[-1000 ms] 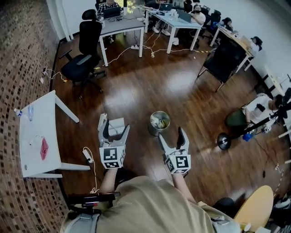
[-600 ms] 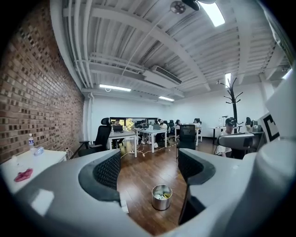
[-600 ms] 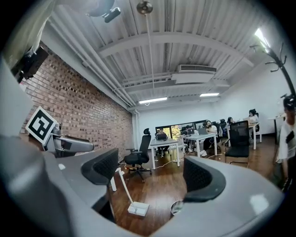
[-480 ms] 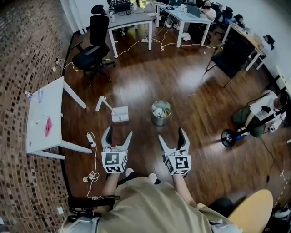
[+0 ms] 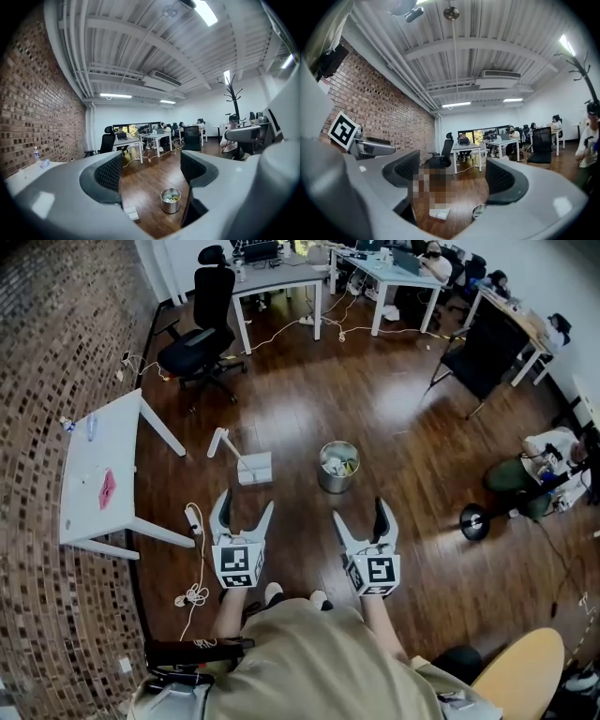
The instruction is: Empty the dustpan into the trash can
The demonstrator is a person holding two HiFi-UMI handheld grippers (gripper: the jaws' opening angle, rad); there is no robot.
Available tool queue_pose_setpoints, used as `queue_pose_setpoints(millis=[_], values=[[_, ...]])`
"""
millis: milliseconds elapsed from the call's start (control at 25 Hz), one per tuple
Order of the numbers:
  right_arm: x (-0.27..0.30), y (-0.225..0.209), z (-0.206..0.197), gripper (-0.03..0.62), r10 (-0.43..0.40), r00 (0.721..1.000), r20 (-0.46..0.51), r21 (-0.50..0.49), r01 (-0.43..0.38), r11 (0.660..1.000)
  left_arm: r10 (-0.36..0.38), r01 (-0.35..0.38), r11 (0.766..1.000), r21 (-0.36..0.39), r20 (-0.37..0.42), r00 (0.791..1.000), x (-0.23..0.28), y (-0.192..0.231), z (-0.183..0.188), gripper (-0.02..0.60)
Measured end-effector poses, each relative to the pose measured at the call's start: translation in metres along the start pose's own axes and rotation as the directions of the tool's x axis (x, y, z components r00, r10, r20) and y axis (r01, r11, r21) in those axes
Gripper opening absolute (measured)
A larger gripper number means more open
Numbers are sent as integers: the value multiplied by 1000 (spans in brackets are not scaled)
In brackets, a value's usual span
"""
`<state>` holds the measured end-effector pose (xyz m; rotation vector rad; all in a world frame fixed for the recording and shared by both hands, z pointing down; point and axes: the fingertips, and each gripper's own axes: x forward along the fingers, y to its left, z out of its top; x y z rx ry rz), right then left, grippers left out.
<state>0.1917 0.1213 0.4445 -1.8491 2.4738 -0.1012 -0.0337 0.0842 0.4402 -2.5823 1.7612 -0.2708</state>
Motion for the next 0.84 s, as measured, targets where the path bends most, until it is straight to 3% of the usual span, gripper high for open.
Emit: queue_pose_setpoints(millis=[560, 840], values=[[48, 63, 20, 420, 127, 992, 13, -63, -126, 990, 70, -68, 996, -51, 46, 996, -17, 56, 2, 371], [61, 84, 14, 420, 123, 992, 7, -66, -123, 990, 33, -31, 999, -39, 49, 998, -15, 68, -3, 371]])
